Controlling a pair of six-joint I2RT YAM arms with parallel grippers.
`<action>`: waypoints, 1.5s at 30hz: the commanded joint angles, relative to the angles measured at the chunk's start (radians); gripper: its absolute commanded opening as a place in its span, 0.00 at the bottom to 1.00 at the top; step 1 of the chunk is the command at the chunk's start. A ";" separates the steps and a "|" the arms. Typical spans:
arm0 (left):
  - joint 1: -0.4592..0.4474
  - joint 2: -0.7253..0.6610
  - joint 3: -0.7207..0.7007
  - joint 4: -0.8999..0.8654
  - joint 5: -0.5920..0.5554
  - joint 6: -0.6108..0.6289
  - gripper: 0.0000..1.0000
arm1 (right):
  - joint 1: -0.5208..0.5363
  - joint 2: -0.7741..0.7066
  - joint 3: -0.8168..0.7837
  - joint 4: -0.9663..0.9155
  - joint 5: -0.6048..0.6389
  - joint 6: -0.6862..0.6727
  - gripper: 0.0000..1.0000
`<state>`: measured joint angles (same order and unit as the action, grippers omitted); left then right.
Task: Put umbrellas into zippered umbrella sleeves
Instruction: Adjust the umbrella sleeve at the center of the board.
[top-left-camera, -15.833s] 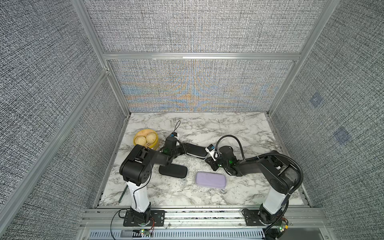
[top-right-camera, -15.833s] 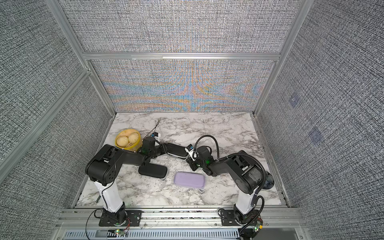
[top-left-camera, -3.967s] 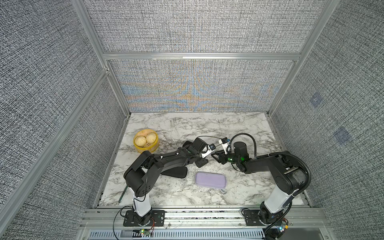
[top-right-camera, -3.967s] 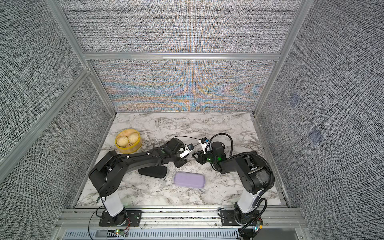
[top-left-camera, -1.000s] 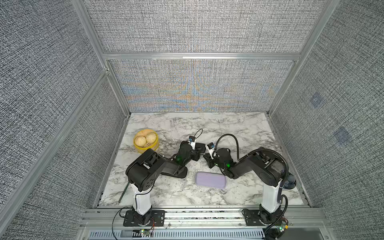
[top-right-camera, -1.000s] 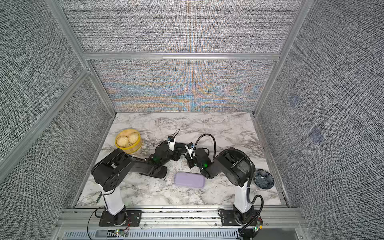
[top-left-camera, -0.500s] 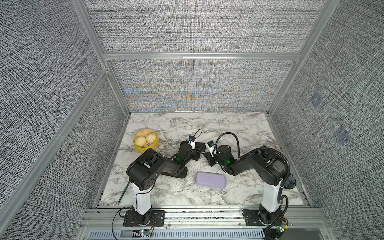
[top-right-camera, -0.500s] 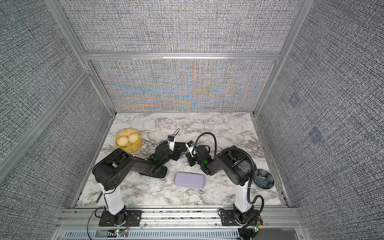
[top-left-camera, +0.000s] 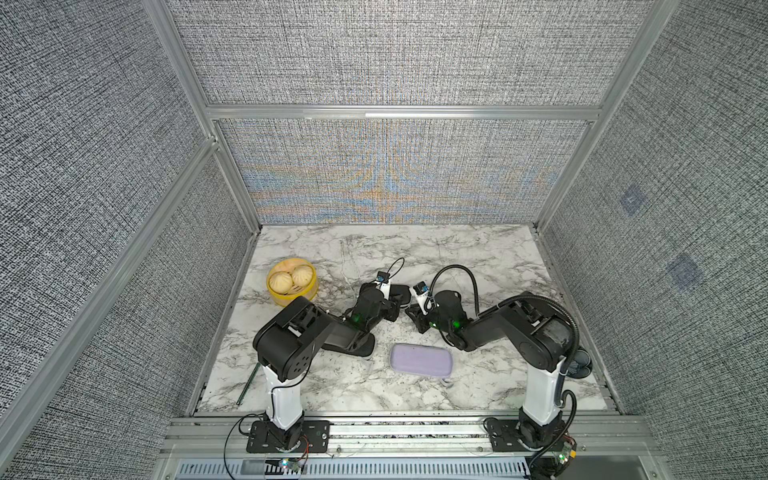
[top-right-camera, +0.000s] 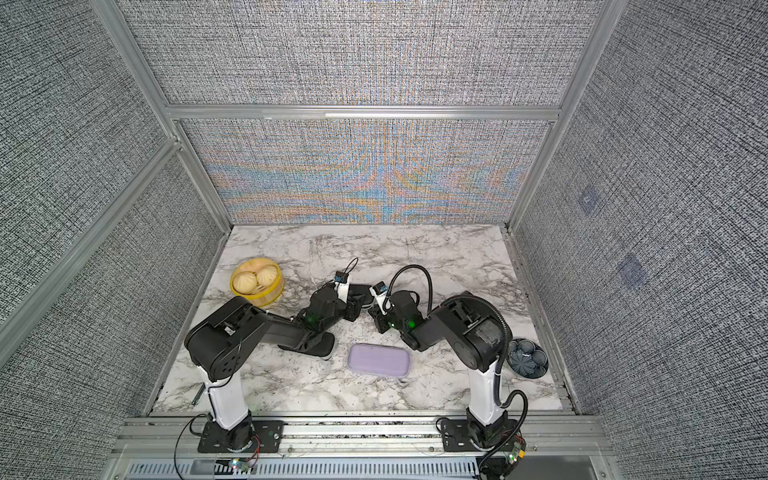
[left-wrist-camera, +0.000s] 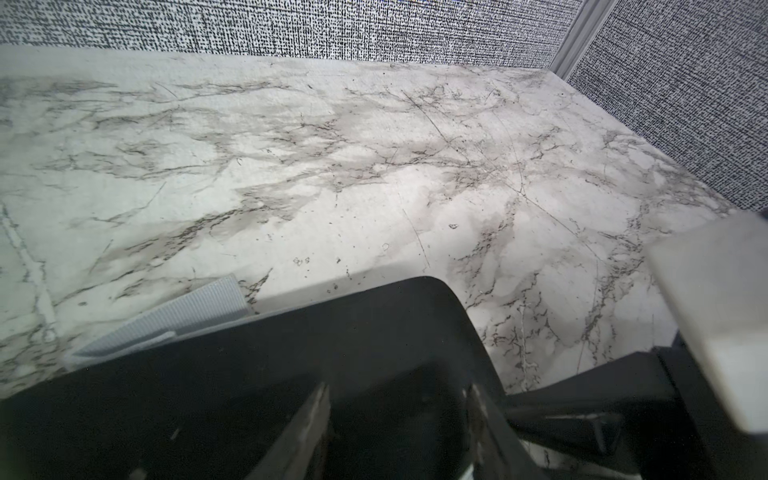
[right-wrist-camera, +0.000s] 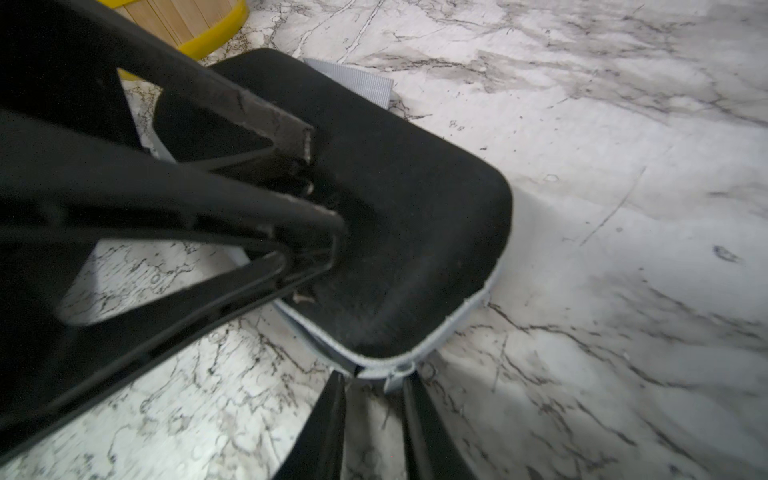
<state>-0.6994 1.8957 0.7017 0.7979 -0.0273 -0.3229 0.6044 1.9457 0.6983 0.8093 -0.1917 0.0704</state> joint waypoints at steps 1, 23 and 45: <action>-0.002 0.019 -0.018 -0.284 0.030 -0.034 0.52 | 0.006 0.000 0.003 0.017 0.036 -0.010 0.24; -0.002 0.022 -0.028 -0.261 0.033 -0.039 0.52 | 0.021 -0.006 0.001 0.017 0.049 -0.036 0.01; -0.002 0.054 -0.016 -0.280 -0.053 -0.123 0.36 | 0.037 -0.047 -0.050 -0.051 -0.113 -0.046 0.00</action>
<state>-0.6998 1.9236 0.6975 0.8349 -0.0788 -0.3943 0.6353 1.9064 0.6586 0.7795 -0.2218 0.0032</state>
